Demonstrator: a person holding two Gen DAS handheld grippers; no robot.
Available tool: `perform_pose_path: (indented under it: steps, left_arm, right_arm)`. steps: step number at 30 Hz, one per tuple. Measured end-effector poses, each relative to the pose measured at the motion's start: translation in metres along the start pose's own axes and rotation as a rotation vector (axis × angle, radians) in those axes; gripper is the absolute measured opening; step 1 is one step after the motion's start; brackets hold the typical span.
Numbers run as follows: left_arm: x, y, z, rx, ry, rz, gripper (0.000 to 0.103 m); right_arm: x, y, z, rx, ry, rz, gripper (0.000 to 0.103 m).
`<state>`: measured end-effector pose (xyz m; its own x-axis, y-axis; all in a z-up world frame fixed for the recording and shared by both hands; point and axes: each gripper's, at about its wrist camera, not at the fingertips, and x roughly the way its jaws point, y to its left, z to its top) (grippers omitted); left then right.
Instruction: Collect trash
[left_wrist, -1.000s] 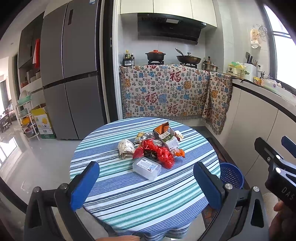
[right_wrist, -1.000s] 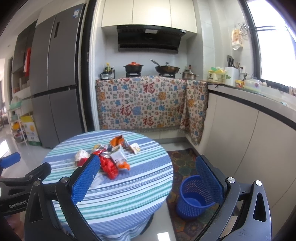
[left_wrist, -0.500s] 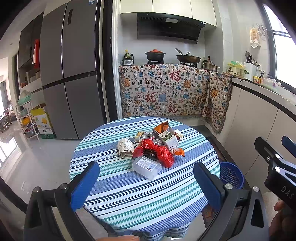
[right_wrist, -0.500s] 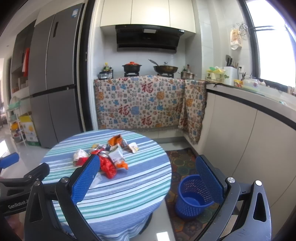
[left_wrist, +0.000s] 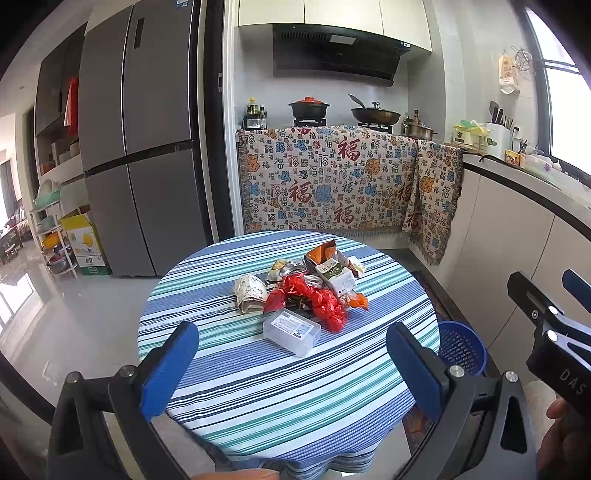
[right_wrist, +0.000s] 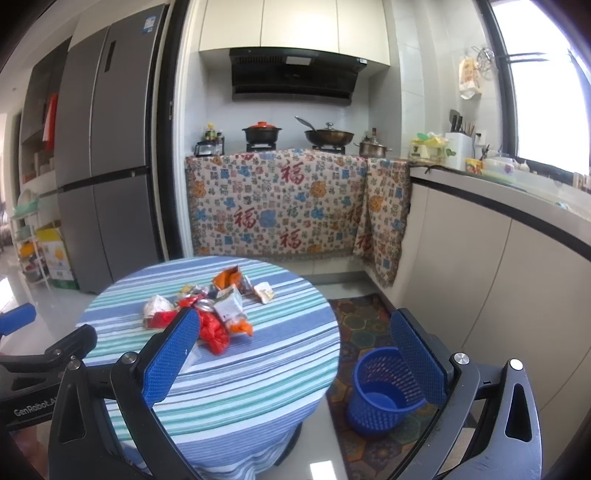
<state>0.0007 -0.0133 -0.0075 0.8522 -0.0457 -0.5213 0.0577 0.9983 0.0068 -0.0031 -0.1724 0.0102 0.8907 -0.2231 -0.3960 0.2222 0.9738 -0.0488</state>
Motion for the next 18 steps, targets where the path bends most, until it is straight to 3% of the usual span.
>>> perform_pose_path:
  steps: [13, 18]
  left_arm:
    - [0.0022, 0.001, -0.0012, 0.0, 0.006, 0.001, 0.103]
    - [0.0031, 0.0008, -0.0015, 0.003, 0.009, 0.002, 0.103]
  right_arm:
    - [0.0021, 0.0013, 0.0006, -0.013, 0.014, -0.026, 0.103]
    - [0.0037, 0.002, 0.0026, -0.032, 0.022, -0.088, 0.103]
